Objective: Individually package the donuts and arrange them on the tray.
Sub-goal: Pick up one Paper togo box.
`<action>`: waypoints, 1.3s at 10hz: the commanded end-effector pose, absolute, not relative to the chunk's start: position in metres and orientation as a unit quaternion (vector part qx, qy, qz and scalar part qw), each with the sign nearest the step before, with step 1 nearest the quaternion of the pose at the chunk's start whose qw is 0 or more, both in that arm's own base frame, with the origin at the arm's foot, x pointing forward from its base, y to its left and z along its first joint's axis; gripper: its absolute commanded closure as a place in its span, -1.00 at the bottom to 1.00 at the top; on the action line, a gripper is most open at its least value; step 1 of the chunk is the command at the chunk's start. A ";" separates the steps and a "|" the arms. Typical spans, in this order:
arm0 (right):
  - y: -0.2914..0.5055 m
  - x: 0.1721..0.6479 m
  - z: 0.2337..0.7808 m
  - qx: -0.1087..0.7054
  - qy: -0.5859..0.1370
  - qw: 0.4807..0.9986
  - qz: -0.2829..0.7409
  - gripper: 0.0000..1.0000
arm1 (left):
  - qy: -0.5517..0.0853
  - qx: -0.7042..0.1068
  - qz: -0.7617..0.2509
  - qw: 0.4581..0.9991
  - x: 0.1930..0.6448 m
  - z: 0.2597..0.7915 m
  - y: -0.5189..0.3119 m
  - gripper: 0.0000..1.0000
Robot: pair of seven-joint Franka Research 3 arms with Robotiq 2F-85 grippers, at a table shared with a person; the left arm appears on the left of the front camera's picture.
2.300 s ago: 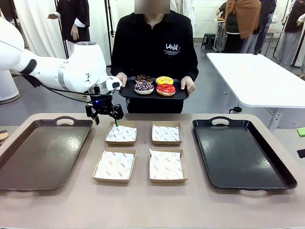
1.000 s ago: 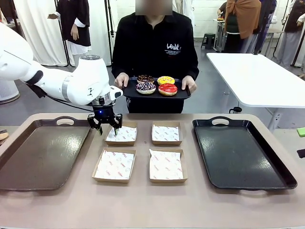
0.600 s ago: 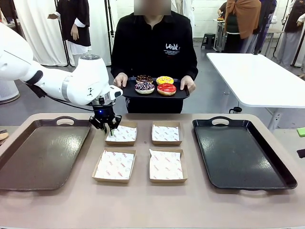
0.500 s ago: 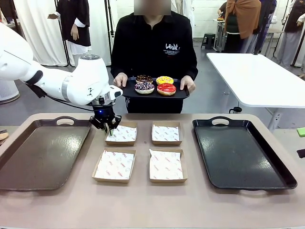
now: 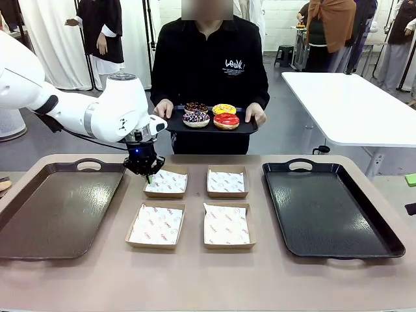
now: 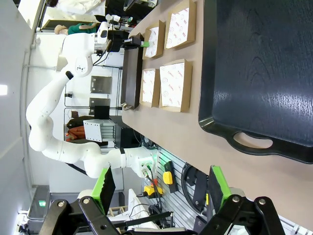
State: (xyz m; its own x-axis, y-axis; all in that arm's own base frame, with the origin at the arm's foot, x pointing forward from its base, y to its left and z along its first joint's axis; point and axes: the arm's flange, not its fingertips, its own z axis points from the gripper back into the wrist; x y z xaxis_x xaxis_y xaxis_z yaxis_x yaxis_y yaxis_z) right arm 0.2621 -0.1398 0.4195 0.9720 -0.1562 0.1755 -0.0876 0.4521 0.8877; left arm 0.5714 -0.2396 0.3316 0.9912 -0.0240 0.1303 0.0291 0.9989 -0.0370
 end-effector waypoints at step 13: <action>-0.140 0.264 0.420 0.533 -0.124 0.837 -0.019 -1.00 | -0.048 -0.023 0.001 0.999 0.552 0.528 -0.209 1.00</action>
